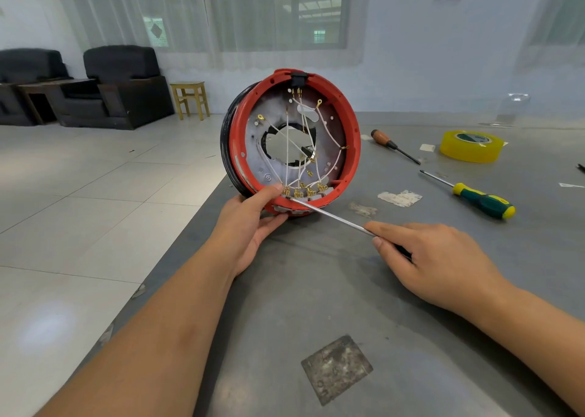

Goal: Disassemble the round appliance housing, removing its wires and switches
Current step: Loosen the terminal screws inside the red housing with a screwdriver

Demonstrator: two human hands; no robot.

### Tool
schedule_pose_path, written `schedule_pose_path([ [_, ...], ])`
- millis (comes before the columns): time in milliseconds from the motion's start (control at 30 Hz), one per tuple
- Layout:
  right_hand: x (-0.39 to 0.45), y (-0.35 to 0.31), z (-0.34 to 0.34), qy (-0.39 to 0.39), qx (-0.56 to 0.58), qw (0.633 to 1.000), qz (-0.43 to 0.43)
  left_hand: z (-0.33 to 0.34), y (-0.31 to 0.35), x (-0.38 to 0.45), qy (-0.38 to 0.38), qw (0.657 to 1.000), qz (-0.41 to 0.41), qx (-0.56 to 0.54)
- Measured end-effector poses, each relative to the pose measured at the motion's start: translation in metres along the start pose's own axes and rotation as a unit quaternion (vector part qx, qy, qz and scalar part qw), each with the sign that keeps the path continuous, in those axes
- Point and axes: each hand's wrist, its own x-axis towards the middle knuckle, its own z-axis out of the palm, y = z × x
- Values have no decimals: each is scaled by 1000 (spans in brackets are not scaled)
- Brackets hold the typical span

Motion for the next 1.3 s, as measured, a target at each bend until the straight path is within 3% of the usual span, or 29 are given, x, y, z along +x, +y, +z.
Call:
schedule_pose_path([
  [300,2,4,-1,-8,-27,1000,-2,-6,3,1,-11,1000,-7,21],
  [633,6,9,-15,-22,-13,1000,-15,-6,1,-4,-32,999,43,8],
  [900,9,13,-28,-46,-52,997,-36,-4,-2,-7,-26,996,65,62],
  [1300,4,7,-9,-57,23,998,-12,-9,-3,-3,-32,997,59,42],
])
